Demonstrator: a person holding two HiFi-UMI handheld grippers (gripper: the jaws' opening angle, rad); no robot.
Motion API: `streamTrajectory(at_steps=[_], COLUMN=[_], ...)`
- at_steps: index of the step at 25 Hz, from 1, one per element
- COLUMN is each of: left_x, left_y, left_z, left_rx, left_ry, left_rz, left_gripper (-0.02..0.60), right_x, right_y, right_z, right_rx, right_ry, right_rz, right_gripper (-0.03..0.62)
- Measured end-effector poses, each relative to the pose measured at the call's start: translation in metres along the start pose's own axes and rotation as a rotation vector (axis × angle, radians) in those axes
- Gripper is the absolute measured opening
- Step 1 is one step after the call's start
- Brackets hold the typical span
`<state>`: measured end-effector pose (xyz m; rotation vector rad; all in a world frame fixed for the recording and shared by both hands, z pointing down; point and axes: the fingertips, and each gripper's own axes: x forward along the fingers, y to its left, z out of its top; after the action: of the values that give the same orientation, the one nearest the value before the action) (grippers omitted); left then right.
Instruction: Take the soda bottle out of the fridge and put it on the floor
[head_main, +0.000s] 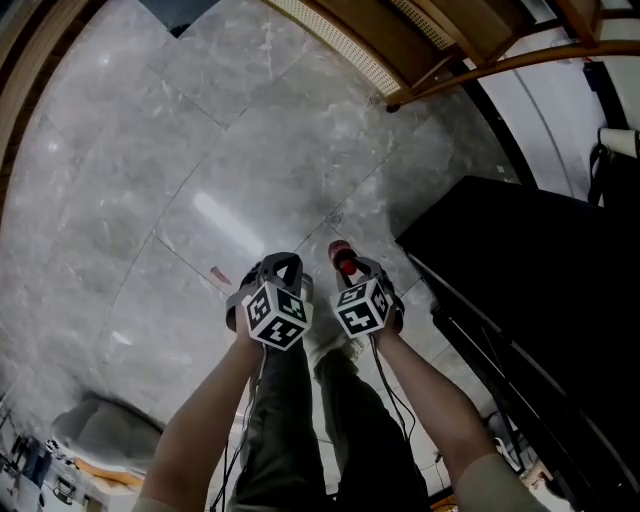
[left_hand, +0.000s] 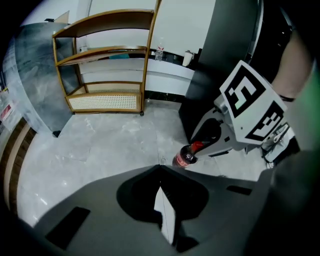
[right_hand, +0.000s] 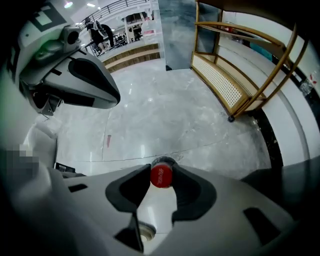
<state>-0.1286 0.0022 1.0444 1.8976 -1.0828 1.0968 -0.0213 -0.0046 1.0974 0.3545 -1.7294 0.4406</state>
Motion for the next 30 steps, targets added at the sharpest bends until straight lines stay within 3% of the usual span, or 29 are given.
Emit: streamTrajectory(at_steps=[4, 11, 17, 21, 30], left_x=[0.029, 0.069, 0.081, 0.085, 0.080], left_y=[-0.001, 0.003, -0.010, -0.017, -0.019], left_z=[-0.016, -0.041, -0.047, -0.050, -0.043], left_rx=[-0.009, 0.013, 0.089, 0.063, 0.068], left_ry=[0.011, 0.050, 0.064, 0.078, 0.086], left_rz=[-0.011, -0.020, -0.044, -0.057, -0.063], left_gripper=[0.006, 0.006, 0.006, 0.006, 0.006], right_x=[0.031, 0.077, 0.094, 0.099, 0.084], right_y=[-0.006, -0.016, -0.009, -0.006, -0.022], right_z=[-0.014, -0.034, -0.044, -0.047, -0.045], right_rx=[0.035, 0.209, 0.226, 0.305, 0.225], right_ry=[-0.001, 0.016, 0.014, -0.007, 0.020], right_rz=[-0.009, 0.020, 0.038, 0.071, -0.013], right_gripper=[0.115, 0.117, 0.118, 0.117, 0.120])
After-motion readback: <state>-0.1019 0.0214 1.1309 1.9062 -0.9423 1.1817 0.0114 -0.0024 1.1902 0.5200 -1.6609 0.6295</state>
